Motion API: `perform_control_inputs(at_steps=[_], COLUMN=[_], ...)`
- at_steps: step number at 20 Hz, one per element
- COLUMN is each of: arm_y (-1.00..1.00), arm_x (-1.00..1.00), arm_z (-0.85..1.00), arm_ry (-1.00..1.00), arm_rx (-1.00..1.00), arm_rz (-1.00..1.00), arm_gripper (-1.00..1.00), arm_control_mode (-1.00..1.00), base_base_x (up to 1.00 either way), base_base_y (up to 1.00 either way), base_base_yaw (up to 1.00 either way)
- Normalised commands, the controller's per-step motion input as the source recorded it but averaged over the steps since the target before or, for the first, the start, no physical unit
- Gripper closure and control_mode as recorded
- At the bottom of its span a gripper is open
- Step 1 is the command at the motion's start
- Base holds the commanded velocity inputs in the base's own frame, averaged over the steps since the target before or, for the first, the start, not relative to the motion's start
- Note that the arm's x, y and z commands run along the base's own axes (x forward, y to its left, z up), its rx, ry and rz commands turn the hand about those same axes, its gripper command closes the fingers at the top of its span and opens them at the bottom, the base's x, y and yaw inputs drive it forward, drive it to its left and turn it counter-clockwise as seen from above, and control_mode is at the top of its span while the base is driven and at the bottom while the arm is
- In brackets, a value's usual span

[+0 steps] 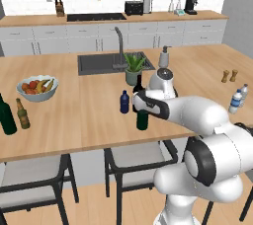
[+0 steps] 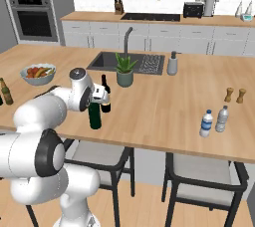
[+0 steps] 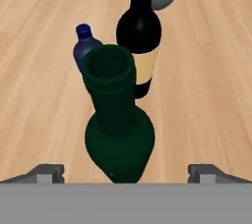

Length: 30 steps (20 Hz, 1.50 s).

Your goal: Move the plastic bottles in the middle to the plastics group, and the glass bottles in the middle to the glass group.

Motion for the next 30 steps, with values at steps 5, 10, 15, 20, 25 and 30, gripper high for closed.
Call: perform_control_inputs(at_steps=[5, 10, 15, 20, 25, 30], arm_y=[0.01, 0.04, 0.06, 0.12, 0.00, 0.00], arm_x=[0.08, 0.05, 0.01, 0.04, 0.07, 0.08], arm_z=[-0.04, -0.10, -0.11, -0.05, 0.00, 0.00], arm_ry=[0.00, 0.00, 0.00, 0.00, 0.00, 0.00], arm_rx=[0.00, 0.00, 0.00, 0.00, 0.00, 0.00], arm_rz=[0.06, 0.06, 0.04, 0.01, 0.00, 0.00], arm_gripper=[-1.00, -1.00, -1.00, -1.00, -1.00, -1.00], arm_control_mode=[-1.00, -1.00, -1.00, -1.00, -1.00, -1.00], base_base_x=[0.00, 0.00, 0.00, 0.00, 0.00, 0.00], base_base_y=[0.00, 0.00, 0.00, 0.00, 0.00, 0.00], base_base_yaw=[0.00, 0.00, 0.00, 0.00, 0.00, 0.00])
